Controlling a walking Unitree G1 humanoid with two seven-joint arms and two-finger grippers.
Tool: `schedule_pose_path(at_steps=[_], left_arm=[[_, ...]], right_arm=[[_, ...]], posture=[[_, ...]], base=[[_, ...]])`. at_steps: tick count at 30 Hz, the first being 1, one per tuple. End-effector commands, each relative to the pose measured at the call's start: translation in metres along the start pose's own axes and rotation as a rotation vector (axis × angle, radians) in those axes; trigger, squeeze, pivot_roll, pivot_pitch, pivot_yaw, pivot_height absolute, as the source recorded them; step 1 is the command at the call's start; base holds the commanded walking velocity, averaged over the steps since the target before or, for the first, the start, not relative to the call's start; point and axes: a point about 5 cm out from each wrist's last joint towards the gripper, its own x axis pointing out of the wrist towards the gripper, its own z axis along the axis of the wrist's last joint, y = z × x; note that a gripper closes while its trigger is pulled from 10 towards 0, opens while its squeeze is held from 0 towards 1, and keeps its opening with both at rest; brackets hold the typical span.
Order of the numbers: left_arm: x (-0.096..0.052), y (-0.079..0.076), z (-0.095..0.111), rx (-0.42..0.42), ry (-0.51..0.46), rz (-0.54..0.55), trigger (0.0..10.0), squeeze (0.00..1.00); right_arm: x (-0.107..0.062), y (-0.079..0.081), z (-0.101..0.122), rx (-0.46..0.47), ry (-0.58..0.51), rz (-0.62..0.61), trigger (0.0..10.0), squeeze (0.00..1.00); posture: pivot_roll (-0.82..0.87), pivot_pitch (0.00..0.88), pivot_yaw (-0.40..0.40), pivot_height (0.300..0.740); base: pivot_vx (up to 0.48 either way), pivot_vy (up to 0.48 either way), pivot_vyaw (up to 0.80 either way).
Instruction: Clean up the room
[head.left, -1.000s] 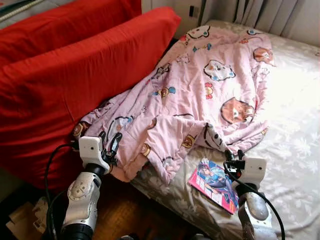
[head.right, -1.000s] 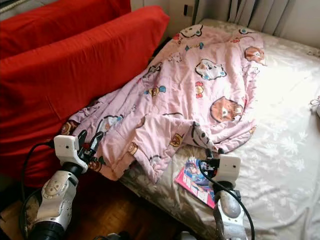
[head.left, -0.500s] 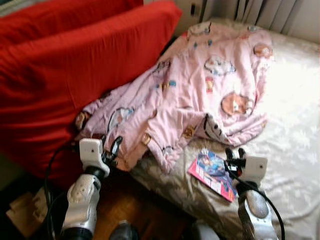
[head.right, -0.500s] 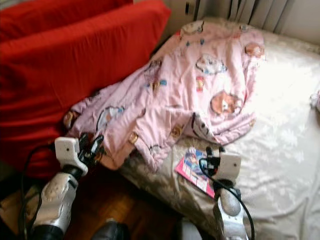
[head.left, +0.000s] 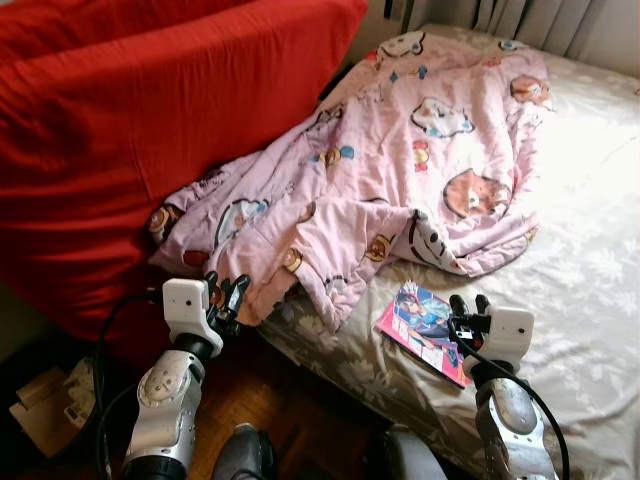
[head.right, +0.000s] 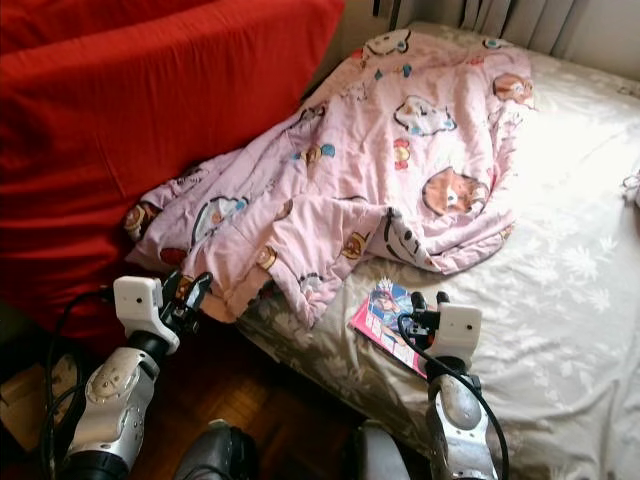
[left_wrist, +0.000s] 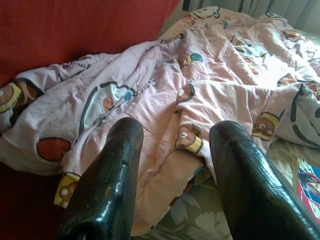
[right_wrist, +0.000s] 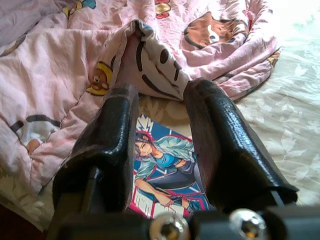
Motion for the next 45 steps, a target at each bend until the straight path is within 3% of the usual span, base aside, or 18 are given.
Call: schedule_pose_path(at_steps=[1, 25, 30, 45], left_arm=[[-0.004, 0.001, -0.004, -0.001, 0.024, -0.003, 10.0, 0.0], [-0.005, -0.005, -0.006, -0.005, 0.045, -0.032, 10.0, 0.0], [-0.006, -0.005, -0.006, -0.005, 0.049, -0.033, 10.0, 0.0], [-0.003, -0.007, -0.008, 0.004, 0.057, -0.036, 10.0, 0.0]], right_arm=[[-0.003, -0.001, -0.007, 0.003, 0.031, -0.002, 10.0, 0.0], [-0.001, 0.008, -0.011, 0.038, 0.058, -0.002, 10.0, 0.0], [-0.001, 0.01, -0.012, 0.037, 0.058, 0.011, 10.0, 0.0], [0.005, 0.009, -0.01, 0.046, 0.052, -0.009, 10.0, 0.0]], posture=[[-0.04, 0.207, 0.005, 0.63], [-0.03, 0.215, 0.006, 0.63], [-0.03, 0.214, 0.007, 0.596], [-0.03, 0.197, 0.007, 0.596]], base=[[0.0, 0.0, 0.0], [0.0, 0.0, 0.0], [0.0, 0.0, 0.0], [0.0, 0.0, 0.0]])
